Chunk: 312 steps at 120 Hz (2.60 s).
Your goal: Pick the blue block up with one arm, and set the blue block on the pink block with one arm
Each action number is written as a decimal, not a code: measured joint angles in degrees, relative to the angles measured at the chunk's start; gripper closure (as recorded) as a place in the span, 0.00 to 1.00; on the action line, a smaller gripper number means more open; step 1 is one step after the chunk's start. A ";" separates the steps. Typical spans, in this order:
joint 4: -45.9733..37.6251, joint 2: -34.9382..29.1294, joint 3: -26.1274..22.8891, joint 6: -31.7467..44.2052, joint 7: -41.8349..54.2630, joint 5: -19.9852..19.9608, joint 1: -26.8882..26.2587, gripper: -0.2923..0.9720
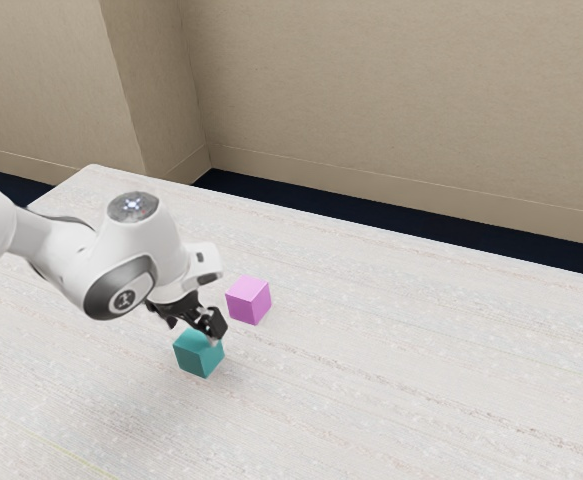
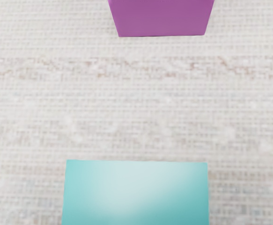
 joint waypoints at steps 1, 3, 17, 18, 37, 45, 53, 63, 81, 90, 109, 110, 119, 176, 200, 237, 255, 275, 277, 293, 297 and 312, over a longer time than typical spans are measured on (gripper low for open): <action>0.00 0.06 -0.01 0.14 0.12 -0.01 -0.05 0.23; 0.00 0.16 -0.02 0.41 0.35 -0.07 -0.16 0.23; 0.00 0.73 0.02 1.77 1.81 -1.50 -0.82 0.23; 0.00 0.76 0.02 1.84 1.91 -1.61 -0.83 0.23; 0.05 1.36 0.69 2.73 3.48 -2.92 -0.40 0.23; 0.08 2.07 0.95 2.98 4.02 -3.26 -0.16 0.23; 0.14 2.89 0.99 3.45 4.51 -3.45 -0.15 0.23; 0.17 3.33 1.01 4.04 5.05 -3.55 -0.28 0.23; 0.18 3.40 1.03 4.83 6.16 -3.46 -0.29 0.23; 0.18 3.51 1.02 5.13 6.64 -4.38 -0.31 0.23; 1.04 3.56 1.01 2.74 7.67 -7.12 -0.29 0.23; 1.18 3.60 1.01 2.54 7.75 -7.18 -0.29 0.23; 3.74 4.97 1.01 0.60 8.59 -7.65 -0.29 0.23; 7.91 6.87 0.95 -9.71 16.88 -10.61 -0.30 0.23; 8.06 7.38 0.78 -10.65 19.29 -11.14 -0.30 0.23; 9.57 8.59 0.67 -10.94 21.70 -11.71 -0.30 0.23; 9.58 9.29 0.66 -10.99 22.50 -12.42 -0.30 0.23; 10.05 9.81 0.51 -11.05 23.15 -13.10 -0.38 0.23; 10.05 9.81 0.50 -11.08 23.21 -13.15 -0.38 0.23; 9.79 9.41 0.49 -11.35 23.60 -13.45 -0.39 0.23; 9.66 9.26 0.51 -11.40 23.68 -13.54 -0.39 0.23; 8.84 8.62 0.57 -11.55 23.96 -14.01 -0.44 0.23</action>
